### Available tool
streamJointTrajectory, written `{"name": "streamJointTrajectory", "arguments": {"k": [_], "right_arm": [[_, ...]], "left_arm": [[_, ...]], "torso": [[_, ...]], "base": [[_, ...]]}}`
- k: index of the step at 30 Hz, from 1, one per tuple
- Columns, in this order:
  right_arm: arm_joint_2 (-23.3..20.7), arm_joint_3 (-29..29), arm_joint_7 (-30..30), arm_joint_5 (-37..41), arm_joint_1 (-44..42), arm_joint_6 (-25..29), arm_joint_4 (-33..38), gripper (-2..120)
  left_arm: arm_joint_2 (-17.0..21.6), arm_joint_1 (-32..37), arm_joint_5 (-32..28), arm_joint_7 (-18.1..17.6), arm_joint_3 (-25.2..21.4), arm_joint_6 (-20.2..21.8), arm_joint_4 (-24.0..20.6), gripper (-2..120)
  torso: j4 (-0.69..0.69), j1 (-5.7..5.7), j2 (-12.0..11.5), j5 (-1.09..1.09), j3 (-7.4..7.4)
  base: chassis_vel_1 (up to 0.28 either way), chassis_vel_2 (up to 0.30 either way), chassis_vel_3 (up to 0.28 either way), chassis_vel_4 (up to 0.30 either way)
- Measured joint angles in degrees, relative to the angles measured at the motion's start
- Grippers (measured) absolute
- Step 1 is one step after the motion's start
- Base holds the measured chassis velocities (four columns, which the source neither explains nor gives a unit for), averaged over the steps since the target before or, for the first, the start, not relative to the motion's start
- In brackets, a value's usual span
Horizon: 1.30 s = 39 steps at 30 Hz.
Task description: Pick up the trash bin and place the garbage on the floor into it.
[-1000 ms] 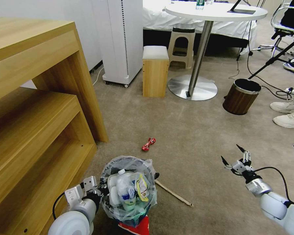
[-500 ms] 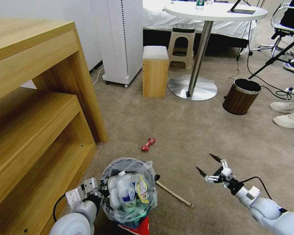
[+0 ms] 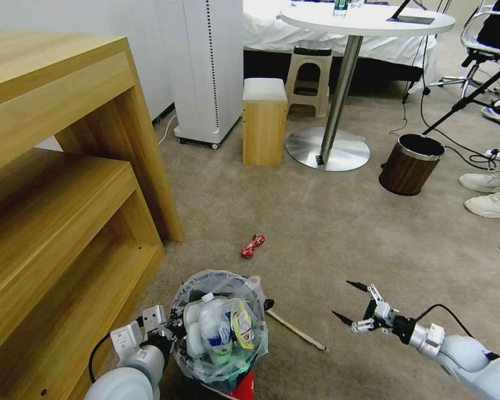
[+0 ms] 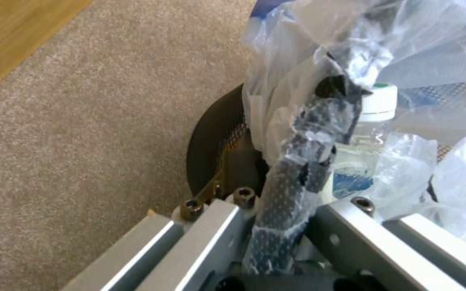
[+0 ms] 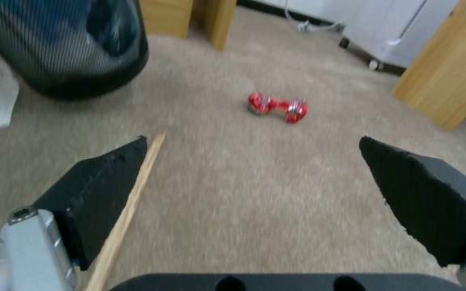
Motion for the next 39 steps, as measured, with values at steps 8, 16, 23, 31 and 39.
{"name": "streamJointTrajectory", "arguments": {"k": [8, 16, 23, 31, 39], "right_arm": [[2.7, -0.1, 5.6, -4.4, -0.3, -0.1, -3.2, 100], [5.5, 1.1, -6.2, -1.9, -0.5, -0.1, -7.5, 93], [6.9, 1.2, -11.8, 2.8, 0.5, -0.2, -9.0, 100], [8.6, 2.2, -20.2, 6.8, 1.6, -0.3, -10.1, 100], [9.3, 3.5, -18.6, 5.9, 1.7, -0.3, -10.8, 100]], "left_arm": [[-0.4, 0.0, 0.2, 0.2, 0.0, -0.1, 0.7, 0], [-1.3, -0.5, 0.4, 0.2, 0.3, -0.2, 1.5, 0], [-1.6, -0.4, 0.8, 0.3, 0.4, -0.2, 1.7, 0], [-1.5, -0.3, 0.8, 0.3, 0.4, -0.2, 1.7, 0], [-1.4, -0.3, 0.9, 0.3, 0.6, -0.2, 1.7, 0]], "torso": [[0.0, 0.0, 0.0, -0.04, 0.0], [-0.01, 0.0, 0.0, 0.0, 0.0], [-0.01, 0.0, 0.0, -0.04, 0.0], [0.0, 0.0, 0.0, -0.03, 0.0], [0.0, 0.0, 0.0, -0.02, 0.01]], "base": [[0.0, 0.0, 0.0, 0.0], [0.0, 0.0, 0.0, 0.0], [0.0, 0.0, 0.0, 0.0], [0.0, 0.0, 0.0, 0.0], [0.0, 0.0, 0.0, 0.0]]}}
